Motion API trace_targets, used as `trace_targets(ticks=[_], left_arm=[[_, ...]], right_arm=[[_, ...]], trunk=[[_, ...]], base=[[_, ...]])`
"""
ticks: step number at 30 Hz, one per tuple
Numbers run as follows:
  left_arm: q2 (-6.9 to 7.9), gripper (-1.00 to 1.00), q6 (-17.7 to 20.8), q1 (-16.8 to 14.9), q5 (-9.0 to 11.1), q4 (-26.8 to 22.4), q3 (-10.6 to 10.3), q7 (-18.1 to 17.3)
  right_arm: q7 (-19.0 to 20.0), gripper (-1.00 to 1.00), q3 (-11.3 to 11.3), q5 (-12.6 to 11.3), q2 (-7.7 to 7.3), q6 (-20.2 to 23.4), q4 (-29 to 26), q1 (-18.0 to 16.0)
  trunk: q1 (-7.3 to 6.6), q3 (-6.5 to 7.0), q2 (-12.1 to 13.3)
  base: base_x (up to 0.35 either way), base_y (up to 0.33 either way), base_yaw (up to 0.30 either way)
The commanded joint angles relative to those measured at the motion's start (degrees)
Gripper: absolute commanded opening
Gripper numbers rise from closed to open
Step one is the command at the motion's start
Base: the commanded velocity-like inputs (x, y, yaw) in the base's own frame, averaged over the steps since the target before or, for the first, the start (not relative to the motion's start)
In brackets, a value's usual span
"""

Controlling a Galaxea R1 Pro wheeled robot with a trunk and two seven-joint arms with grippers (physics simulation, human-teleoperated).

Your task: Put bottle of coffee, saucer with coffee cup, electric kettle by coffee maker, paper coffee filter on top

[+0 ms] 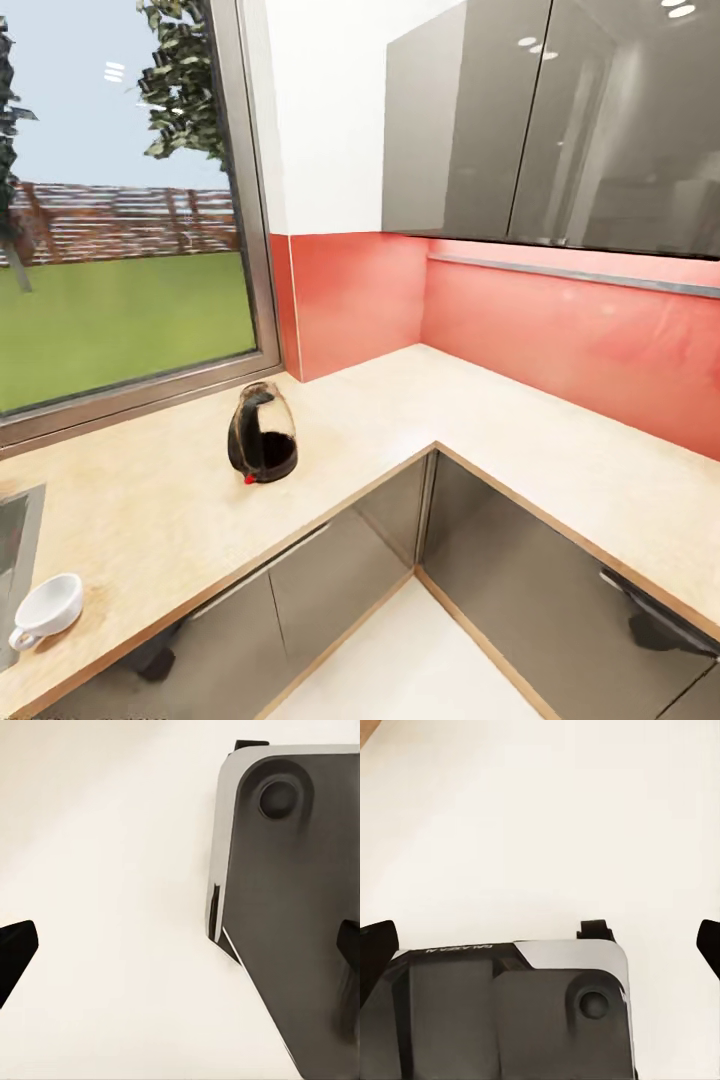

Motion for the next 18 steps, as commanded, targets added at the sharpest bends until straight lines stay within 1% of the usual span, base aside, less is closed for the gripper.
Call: trace_targets(ticks=[1,9,15,18], left_arm=[[0.01,1.0,0.0,-0.05,-0.52,-0.02,0.5,-0.19],[0.01,1.0,-0.01,-0.05,-0.5,-0.04,0.53,-0.19],[0.01,1.0,-0.05,-0.05,-0.5,-0.05,0.53,-0.19],[0.01,1.0,-0.05,-0.05,-0.5,-0.04,0.53,-0.19]], right_arm=[[0.12,1.0,0.48,-0.6,-0.04,0.28,-0.12,-0.01],[0.09,1.0,0.45,-0.6,-0.07,0.27,-0.13,-0.01],[0.09,1.0,0.42,-0.6,-0.06,0.28,-0.13,-0.01],[0.09,1.0,0.44,-0.6,-0.07,0.28,-0.1,-0.01]], trunk=[[0.04,-0.13,-0.12],[0.04,-0.13,-0.12],[0.04,-0.13,-0.12],[0.04,-0.13,-0.12]], base=[[0.136,-0.244,0.277],[0.106,-0.255,0.278],[0.017,-0.266,0.278],[0.001,-0.095,0.278]])
